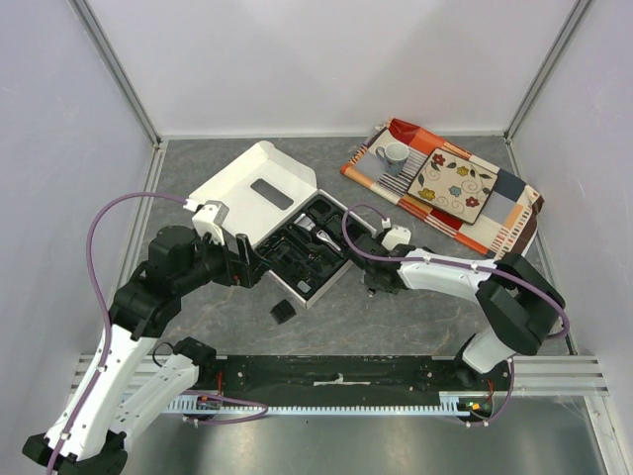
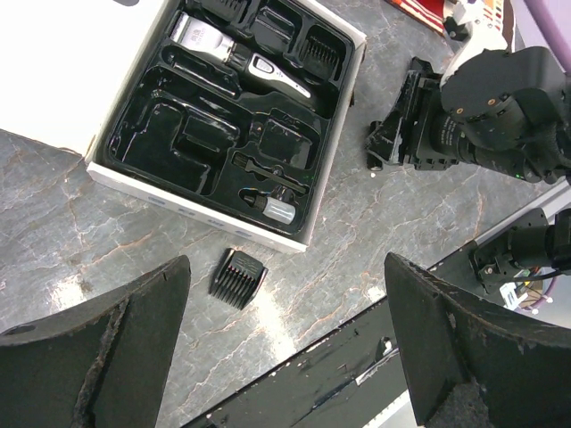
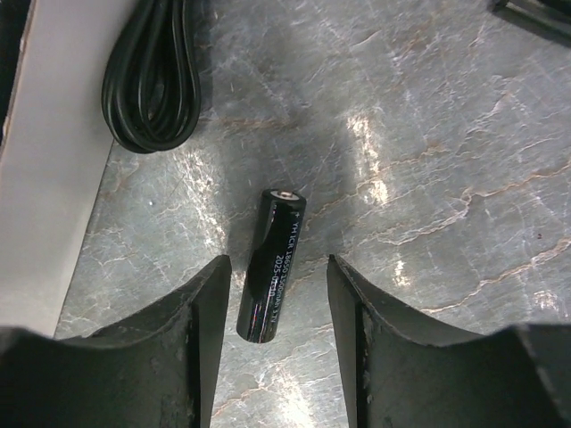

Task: Sort the hair-cutting tools

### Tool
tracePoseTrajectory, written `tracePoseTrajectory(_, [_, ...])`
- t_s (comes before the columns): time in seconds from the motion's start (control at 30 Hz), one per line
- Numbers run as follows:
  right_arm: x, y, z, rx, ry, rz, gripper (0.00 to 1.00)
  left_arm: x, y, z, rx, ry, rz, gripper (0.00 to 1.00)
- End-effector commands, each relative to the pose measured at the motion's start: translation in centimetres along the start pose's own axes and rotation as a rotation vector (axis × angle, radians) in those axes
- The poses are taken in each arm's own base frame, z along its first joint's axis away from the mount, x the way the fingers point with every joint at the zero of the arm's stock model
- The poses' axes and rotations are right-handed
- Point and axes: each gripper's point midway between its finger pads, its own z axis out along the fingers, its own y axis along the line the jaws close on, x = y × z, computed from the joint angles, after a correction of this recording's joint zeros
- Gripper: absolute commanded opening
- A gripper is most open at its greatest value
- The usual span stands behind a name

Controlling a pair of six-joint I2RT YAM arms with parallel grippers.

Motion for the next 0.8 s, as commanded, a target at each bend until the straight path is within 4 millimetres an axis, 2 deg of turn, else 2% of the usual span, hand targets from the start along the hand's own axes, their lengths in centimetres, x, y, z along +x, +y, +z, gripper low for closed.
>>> tracePoseTrajectory(0.0, [-0.1,1.2,0.2,-0.015,-0.018,0.021,0.50,-0.5,-0.4,-0.4,0.027,-0.021,0.044,0.95])
tracePoseTrajectory(0.13, [-0.1,1.2,0.1,-0.015,-0.023,0.017,0.41,-0.4,-0.4,-0.4,0.026,-0.018,0.042,0.95])
tracePoseTrajectory(0.23, [0.0,1.2,0.0,-0.018,-0.024,0.014,0.32,-0.4,-0.4,-0.5,0.026,-0.017,0.039,0.95])
tracePoseTrajectory(0.27, [0.0,1.1,0.1,-0.015,-0.026,0.013,0.26,-0.4,-0.5,-0.5,0.028,-0.018,0.038,0.95])
tracePoseTrajectory(0.37, [-0.3,1.1,-0.4,-0.028,-0.035,0.007,0.19,-0.5,-0.5,-0.5,0.027,-0.020,0.036,0.95])
tracePoseTrajectory(0.53, [-1.9,0.4,-2.2,-0.009,-0.093,-0.043,0.18,-0.5,-0.6,-0.4,0.032,-0.015,0.025,0.95])
tracePoseTrajectory(0.7, [-4.4,1.2,-5.6,-0.041,-0.139,-0.202,0.21,-0.6,-0.7,-0.2,0.033,-0.008,0.019,0.95])
tracePoseTrajectory(0.77, [-5.4,2.2,-6.8,-0.063,-0.155,-0.264,0.24,-0.8,-0.8,-0.1,0.035,-0.015,0.015,0.95])
